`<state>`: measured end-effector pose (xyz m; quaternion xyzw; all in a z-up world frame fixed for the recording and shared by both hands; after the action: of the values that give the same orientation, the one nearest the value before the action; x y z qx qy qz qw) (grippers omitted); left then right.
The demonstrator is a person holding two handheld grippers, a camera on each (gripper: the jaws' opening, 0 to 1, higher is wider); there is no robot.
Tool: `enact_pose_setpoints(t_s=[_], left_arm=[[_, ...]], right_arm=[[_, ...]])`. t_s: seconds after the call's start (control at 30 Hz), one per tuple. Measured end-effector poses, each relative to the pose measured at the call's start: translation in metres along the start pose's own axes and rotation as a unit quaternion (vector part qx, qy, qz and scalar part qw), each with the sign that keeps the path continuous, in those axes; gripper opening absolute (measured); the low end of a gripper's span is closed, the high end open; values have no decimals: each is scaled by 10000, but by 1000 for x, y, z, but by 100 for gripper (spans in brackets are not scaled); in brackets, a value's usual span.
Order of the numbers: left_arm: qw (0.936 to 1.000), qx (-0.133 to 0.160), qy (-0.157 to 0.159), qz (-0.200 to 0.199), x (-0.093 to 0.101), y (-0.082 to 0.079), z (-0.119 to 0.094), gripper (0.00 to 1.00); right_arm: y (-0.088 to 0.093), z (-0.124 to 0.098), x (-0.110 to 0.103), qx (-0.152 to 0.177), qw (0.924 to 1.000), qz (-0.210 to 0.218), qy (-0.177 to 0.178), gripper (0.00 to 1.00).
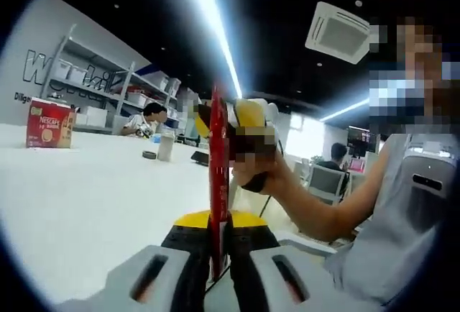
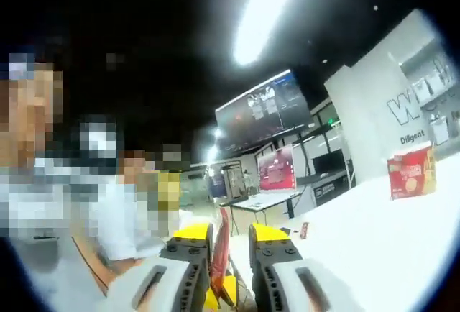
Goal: Tear open the coffee pouch, take out the coffee, and pour the coffee from the pouch into the cup
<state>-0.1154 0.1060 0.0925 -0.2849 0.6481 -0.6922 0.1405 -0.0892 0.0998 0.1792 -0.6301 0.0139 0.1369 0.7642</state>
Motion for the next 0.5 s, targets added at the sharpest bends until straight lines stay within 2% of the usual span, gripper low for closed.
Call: enact_pose_setpoints(t_s=[0.07,0.1,0.13,0.3,0.37,0.43,0.5], left_arm=[[10000,-61,21,1,-1,2,2,10],[9999,-112,11,21,-1,3,3,10],[9999,-162,1,41,-2,4,4,10],[9999,-76,131,-50,-9,4,8,10],[9997,-1,221,-79,-9,3,11,10],[9996,40,280,-83,-10,1,14,10],[9995,-15,308,-27,-10,0,19,10]], right_arm=[[-1,1,1,49,10000,54,-25,19],[-2,1,0,86,9998,147,-69,7],[-4,1,0,123,9996,241,-114,5],[-4,-1,5,172,9980,605,6,2],[-6,-3,-2,321,9907,1292,-293,2],[-7,-7,-2,445,9867,1521,-369,2],[-8,-11,2,433,9862,1556,-356,2]])
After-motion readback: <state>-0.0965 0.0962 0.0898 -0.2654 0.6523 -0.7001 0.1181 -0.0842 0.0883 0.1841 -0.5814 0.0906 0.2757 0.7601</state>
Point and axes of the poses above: the point that each gripper's makers call its tool centre point, and the gripper's own axes: z roughly forward along the fingers, x roughly to its right, y roughly out of its underside, the point moved 1 cm from there along -z, roughly backward along the fingers
